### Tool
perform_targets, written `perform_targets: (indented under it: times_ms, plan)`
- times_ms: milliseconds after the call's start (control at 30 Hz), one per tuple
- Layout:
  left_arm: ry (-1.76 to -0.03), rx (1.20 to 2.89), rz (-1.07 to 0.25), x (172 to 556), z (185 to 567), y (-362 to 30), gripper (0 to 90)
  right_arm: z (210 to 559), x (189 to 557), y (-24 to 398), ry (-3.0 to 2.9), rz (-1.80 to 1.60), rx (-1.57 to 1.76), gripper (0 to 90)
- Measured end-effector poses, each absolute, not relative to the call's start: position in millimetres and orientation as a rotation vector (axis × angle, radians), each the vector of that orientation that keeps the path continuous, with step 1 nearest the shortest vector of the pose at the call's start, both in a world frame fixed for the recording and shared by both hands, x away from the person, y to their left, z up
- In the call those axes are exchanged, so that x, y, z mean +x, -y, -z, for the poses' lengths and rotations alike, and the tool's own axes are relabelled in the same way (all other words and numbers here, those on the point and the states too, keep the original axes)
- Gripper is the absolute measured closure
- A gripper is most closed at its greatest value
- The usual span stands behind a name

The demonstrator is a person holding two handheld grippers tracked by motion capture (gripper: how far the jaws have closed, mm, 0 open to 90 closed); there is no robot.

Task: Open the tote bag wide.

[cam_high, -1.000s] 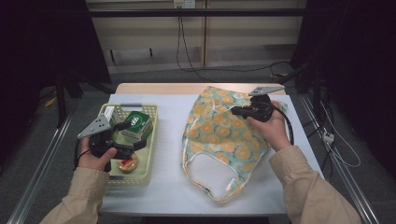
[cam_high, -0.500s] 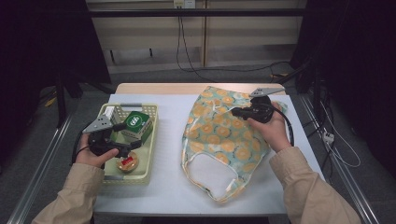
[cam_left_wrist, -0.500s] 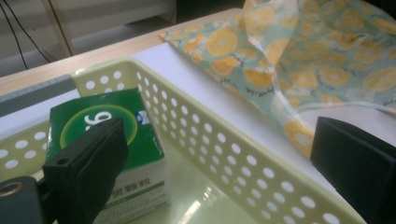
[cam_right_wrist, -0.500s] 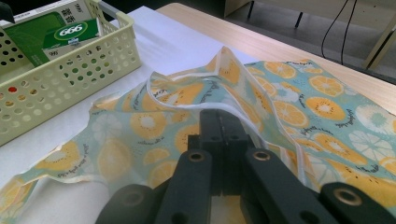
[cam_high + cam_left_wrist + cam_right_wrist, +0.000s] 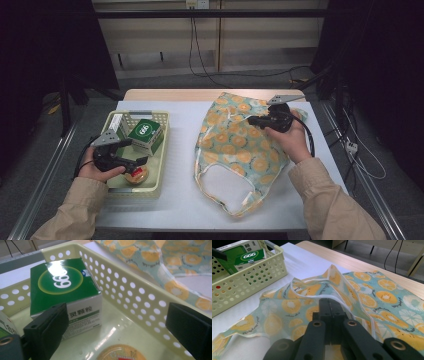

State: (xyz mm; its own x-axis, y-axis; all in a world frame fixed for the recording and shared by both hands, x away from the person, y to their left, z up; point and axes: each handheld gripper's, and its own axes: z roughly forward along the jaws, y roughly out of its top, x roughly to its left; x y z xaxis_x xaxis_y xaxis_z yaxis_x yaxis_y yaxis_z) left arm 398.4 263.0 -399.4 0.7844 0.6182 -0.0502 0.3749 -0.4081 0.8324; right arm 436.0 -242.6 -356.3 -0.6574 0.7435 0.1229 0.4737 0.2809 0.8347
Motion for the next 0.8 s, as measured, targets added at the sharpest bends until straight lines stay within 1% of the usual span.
perform_targets:
  times_ms: [400, 667, 800]
  plan:
    - [-0.711, 2.145, -0.296, 394.8, 409.8, -263.2, 7.1, 356.6, 435.1, 241.5, -2.267, -1.320, 1.110, 90.0]
    - [-0.711, 2.218, -0.240, 400.0, 422.8, -262.2, 8.4, 357.1, 435.2, 240.8, -2.268, -1.319, 1.104, 90.0]
    - [-0.709, 2.292, -0.233, 401.9, 429.1, -260.2, 10.0, 357.6, 435.4, 240.5, -2.271, -1.321, 1.100, 90.0]
